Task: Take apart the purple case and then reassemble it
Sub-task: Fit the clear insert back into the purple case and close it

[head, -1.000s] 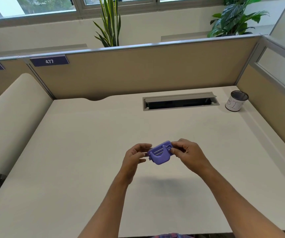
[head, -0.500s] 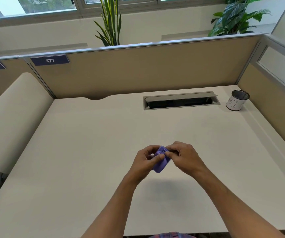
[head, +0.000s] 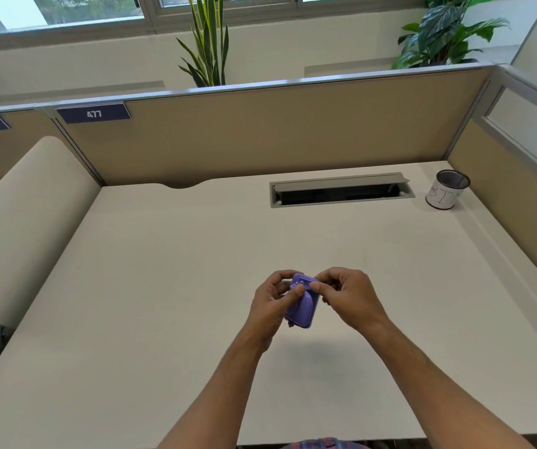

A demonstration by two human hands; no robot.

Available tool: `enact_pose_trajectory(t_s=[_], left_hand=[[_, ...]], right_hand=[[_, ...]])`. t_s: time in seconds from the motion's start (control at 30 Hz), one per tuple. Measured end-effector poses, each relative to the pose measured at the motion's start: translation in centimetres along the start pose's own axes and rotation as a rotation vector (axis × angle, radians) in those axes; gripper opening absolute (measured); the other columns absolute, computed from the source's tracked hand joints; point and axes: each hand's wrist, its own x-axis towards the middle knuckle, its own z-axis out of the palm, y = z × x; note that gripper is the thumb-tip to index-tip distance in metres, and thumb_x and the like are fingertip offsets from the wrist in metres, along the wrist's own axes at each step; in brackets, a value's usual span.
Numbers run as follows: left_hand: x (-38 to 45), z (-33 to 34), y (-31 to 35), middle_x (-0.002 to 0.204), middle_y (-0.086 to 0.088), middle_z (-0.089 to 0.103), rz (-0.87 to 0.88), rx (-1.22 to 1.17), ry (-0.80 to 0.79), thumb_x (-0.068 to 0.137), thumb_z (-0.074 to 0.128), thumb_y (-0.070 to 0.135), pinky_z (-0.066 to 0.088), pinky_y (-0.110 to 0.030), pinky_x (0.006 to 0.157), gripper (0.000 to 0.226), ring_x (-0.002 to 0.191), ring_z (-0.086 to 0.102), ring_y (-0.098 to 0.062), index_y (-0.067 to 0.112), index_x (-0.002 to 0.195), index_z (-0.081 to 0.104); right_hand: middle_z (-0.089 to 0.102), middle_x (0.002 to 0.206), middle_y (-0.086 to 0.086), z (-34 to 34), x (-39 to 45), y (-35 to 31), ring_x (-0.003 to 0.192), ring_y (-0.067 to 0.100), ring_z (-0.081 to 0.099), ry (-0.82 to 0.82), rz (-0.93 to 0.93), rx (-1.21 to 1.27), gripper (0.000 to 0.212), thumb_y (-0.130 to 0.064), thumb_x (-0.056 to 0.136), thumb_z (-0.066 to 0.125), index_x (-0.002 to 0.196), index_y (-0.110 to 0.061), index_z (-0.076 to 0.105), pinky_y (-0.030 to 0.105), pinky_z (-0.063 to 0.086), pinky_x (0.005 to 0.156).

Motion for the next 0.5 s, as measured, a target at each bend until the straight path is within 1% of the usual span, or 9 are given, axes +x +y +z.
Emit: enact_pose_trajectory(t_s=[0.07,0.17,0.23,0.33,0.4,0.43,0.5], left_hand=[[0.2,-0.1,0.1,0.106,-0.004,0.081,-0.019,-0.008,0.002,0.09,0.075,0.037,0.053,-0.024,0.054,0.035,0.088,0.074,-0.013,0.022,0.122,0.07],[0.5,-0.5,0.4,0.107,-0.005,0.082,-0.048,-0.015,-0.008,0.096,0.074,0.033,0.057,-0.026,0.062,0.033,0.092,0.075,-0.014,0.018,0.124,0.07],[0.6,-0.5,0.3,0.106,-0.007,0.082,-0.066,-0.031,0.001,0.096,0.074,0.031,0.058,-0.028,0.064,0.033,0.091,0.076,-0.015,0.014,0.124,0.069],[0.5,-0.2,0.0,0.101,-0.006,0.082,-0.11,-0.088,0.059,0.092,0.078,0.033,0.056,-0.031,0.064,0.036,0.087,0.075,-0.017,0.011,0.12,0.071],[0.6,-0.1,-0.4,0.095,-0.003,0.081,-0.149,-0.125,0.109,0.095,0.075,0.029,0.055,-0.034,0.068,0.026,0.083,0.073,-0.02,0.011,0.115,0.073],[0.6,-0.1,-0.5,0.094,-0.003,0.081,-0.168,-0.14,0.131,0.098,0.073,0.026,0.055,-0.036,0.069,0.023,0.083,0.072,-0.022,0.01,0.114,0.073],[0.8,0.1,-0.9,0.096,-0.007,0.079,-0.192,-0.16,0.163,0.1,0.069,0.023,0.057,-0.04,0.07,0.024,0.085,0.071,-0.028,0.007,0.117,0.071]], right_hand=[[0.076,0.069,-0.003,0.1,0.1,0.1,0.056,0.009,0.063,0.012,0.054,0.079,0.005,-0.018,0.085,0.079,0.08,-0.018,0.079,0.028,0.056,0.06],[0.078,0.075,0.006,0.1,0.1,0.4,0.06,0.013,0.065,-0.017,0.152,0.297,0.008,-0.02,0.085,0.08,0.08,-0.014,0.081,0.026,0.055,0.061],[0.079,0.081,0.013,0.1,0.1,0.7,0.066,0.016,0.066,-0.068,0.187,0.386,0.009,-0.021,0.087,0.078,0.084,-0.013,0.082,0.025,0.057,0.063],[0.077,0.084,0.011,0.1,-0.2,1.4,0.07,0.017,0.067,-0.189,0.239,0.497,0.011,-0.018,0.089,0.076,0.095,-0.01,0.081,0.026,0.058,0.068],[0.078,0.091,0.013,0.3,-0.6,1.9,0.075,0.017,0.07,-0.248,0.267,0.523,0.025,-0.017,0.08,0.08,0.103,-0.008,0.079,0.027,0.058,0.072],[0.079,0.094,0.015,0.5,-0.8,2.1,0.077,0.018,0.071,-0.252,0.278,0.505,0.031,-0.017,0.075,0.08,0.105,-0.008,0.077,0.026,0.058,0.071],[0.079,0.09,0.012,1.0,-1.1,2.4,0.074,0.018,0.072,-0.23,0.28,0.417,0.034,-0.018,0.071,0.079,0.103,-0.007,0.076,0.024,0.059,0.067]])
